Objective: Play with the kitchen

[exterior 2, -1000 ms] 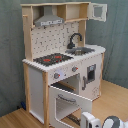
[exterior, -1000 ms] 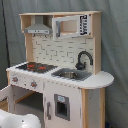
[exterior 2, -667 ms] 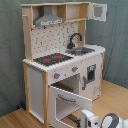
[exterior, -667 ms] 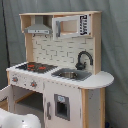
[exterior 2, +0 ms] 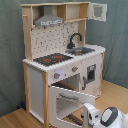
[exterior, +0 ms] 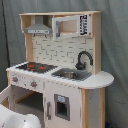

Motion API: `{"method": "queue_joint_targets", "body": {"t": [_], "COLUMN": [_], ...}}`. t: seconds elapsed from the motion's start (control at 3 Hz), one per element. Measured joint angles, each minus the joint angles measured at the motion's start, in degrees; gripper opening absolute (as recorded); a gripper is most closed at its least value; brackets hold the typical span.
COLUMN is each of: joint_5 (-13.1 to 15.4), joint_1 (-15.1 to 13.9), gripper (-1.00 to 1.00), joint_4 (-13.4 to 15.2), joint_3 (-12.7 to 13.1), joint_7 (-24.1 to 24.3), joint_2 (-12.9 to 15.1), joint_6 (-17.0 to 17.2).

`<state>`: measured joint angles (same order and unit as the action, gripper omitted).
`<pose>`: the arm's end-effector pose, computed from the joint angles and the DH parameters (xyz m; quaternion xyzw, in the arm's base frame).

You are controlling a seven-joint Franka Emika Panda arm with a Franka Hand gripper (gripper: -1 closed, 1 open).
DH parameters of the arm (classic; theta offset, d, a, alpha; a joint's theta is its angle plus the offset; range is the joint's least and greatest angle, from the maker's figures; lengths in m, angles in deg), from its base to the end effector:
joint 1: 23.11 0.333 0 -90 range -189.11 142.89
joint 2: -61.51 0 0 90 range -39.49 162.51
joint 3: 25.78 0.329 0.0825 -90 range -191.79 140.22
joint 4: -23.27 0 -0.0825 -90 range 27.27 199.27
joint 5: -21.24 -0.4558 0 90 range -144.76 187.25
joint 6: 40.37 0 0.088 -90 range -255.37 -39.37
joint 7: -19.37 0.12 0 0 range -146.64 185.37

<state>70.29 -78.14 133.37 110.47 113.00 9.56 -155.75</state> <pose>0.1730 0.5992 0.0941 0.7402 0.1992 0.5547 0.3237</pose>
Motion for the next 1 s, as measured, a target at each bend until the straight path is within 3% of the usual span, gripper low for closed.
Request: {"method": "queue_joint_targets", "body": {"t": [0.67,1.0], "joint_5": [0.54,2.1], "joint_1": [0.05,0.02], "gripper": [-1.0,-1.0], "joint_4": [10.46,14.29], "joint_3": [-2.89,-6.46], "joint_7": [0.23,0.23], "joint_2": [5.14,6.9], "joint_6": [0.03,-0.91]}}
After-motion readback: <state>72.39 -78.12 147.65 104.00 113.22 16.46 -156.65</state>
